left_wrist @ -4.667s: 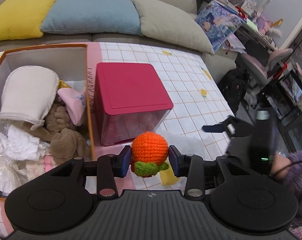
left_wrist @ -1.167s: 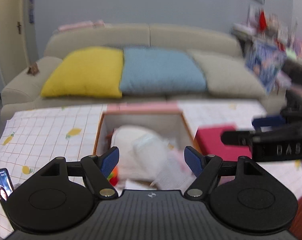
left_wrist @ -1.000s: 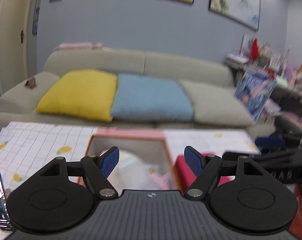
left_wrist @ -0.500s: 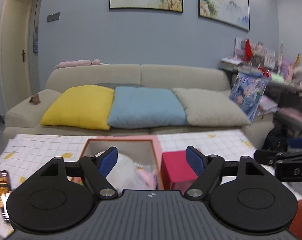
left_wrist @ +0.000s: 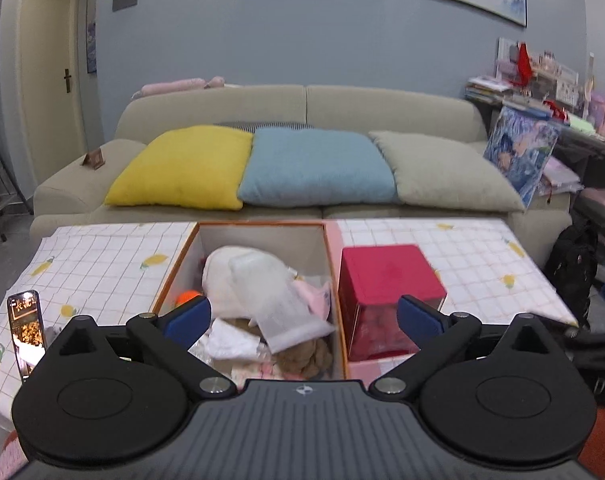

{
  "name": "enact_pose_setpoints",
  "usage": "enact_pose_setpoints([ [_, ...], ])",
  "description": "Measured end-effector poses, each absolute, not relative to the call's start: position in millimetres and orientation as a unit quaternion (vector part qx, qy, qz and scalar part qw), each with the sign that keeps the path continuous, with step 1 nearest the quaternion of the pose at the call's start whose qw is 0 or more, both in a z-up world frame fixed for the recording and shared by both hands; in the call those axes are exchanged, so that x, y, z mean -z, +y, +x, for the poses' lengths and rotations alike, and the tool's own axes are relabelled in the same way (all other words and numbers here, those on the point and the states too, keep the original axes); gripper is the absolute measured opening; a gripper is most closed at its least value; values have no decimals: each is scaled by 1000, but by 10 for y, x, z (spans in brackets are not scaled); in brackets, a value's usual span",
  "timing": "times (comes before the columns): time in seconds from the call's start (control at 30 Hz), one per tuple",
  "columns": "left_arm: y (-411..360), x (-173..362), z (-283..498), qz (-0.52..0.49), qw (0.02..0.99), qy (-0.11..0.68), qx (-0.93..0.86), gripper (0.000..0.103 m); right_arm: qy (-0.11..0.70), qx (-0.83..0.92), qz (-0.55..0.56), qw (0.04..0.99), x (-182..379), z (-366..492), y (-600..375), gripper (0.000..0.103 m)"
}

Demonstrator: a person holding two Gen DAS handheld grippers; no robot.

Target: Organize soft objects

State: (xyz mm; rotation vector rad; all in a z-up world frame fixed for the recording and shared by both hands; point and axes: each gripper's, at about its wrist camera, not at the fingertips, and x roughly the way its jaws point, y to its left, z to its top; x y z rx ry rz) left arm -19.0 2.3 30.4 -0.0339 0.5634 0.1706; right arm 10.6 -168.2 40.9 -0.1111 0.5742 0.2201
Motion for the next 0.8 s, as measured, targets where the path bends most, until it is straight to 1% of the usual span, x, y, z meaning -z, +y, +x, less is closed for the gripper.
enact_pose_setpoints([
  [0.13, -1, -205, -198, -17, 951, 299, -76, 103, 294, -100, -36, 950, -365, 139, -1725, 100],
  [0.4, -115, -146, -218, 2, 950, 305, -67, 103, 310, -102, -36, 945, -273, 164, -1715, 100],
  [0.8, -46, -70, -172, -18, 939, 333, -82, 103, 329, -102, -37, 938, -181, 208, -1711, 100],
])
